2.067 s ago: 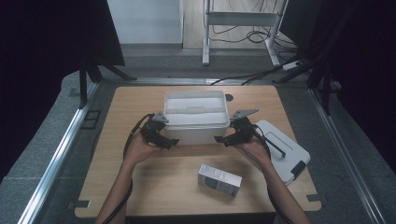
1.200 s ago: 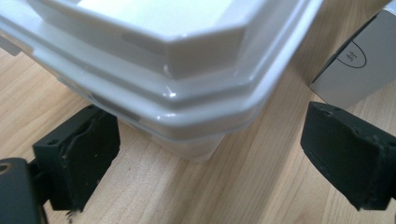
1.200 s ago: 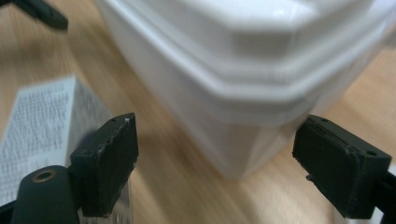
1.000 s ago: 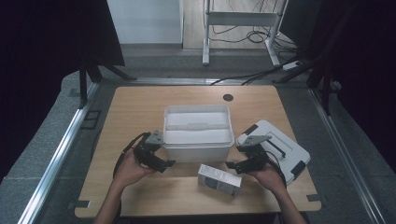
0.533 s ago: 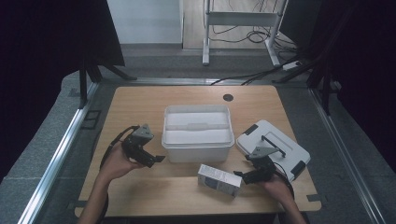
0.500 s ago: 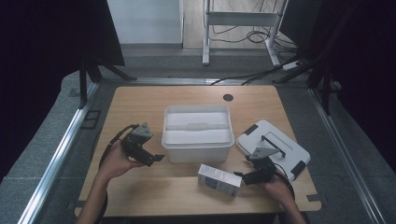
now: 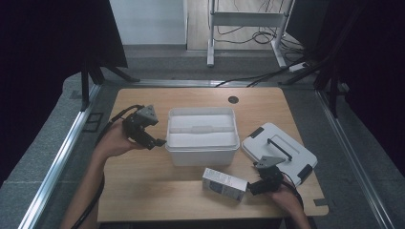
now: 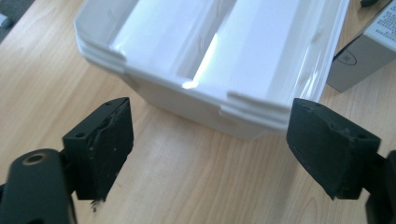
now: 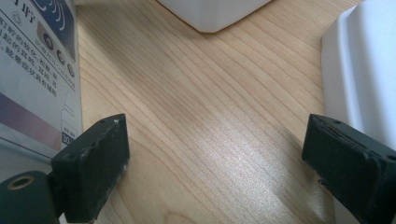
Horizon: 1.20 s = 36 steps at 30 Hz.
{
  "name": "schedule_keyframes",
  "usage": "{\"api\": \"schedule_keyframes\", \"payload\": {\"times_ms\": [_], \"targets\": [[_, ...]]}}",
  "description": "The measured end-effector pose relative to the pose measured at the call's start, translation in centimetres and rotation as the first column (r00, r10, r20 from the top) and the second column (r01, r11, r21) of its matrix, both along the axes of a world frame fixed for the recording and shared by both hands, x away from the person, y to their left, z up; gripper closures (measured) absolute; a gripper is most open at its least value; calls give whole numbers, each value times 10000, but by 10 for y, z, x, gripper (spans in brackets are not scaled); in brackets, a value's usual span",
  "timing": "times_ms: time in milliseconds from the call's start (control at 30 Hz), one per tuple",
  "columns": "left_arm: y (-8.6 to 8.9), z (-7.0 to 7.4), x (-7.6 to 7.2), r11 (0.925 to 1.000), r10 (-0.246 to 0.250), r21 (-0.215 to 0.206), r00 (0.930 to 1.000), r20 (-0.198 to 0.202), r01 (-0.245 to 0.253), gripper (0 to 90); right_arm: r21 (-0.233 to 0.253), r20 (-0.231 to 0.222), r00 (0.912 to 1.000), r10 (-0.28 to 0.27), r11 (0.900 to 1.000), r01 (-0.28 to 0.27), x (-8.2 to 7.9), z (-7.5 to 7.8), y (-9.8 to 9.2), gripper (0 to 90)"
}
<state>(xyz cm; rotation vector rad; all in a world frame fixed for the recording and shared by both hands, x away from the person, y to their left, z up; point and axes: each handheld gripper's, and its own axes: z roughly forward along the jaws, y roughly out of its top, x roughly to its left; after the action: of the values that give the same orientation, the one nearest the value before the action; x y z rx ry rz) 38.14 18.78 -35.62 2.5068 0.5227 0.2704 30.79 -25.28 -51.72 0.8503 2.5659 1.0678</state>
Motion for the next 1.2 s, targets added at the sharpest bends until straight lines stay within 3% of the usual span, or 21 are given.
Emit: {"api": "schedule_keyframes", "payload": {"times_ms": [233,467,600,733,967,1133,1200], "targets": [[-28,15,19,9949,-749,660,9967,-310,768,242,-37,-18,10000,-61,10000,60,0,0,0,53],[-60,19,37,9821,-1239,1360,9907,-553,1304,321,-25,-34,9999,-96,10000,96,0,0,0,53],[-81,15,46,9787,-1409,1354,9848,-1015,1540,369,-27,-9,10000,-88,10000,88,0,0,0,53],[-101,11,55,9728,-1679,1403,9784,-1204,1842,431,-28,-3,10000,-84,10000,84,0,0,0,53],[-132,3,67,9435,-2290,2168,9660,-1199,2506,589,-27,-5,10000,-88,10000,88,0,0,0,53],[-146,-6,73,9204,-2533,2648,9547,-1563,2876,681,-26,-6,10000,-89,10000,89,0,0,0,53],[-149,-10,74,9168,-2558,2710,9525,-1653,2932,733,-28,1,10000,-85,10000,85,0,0,0,53]]}}
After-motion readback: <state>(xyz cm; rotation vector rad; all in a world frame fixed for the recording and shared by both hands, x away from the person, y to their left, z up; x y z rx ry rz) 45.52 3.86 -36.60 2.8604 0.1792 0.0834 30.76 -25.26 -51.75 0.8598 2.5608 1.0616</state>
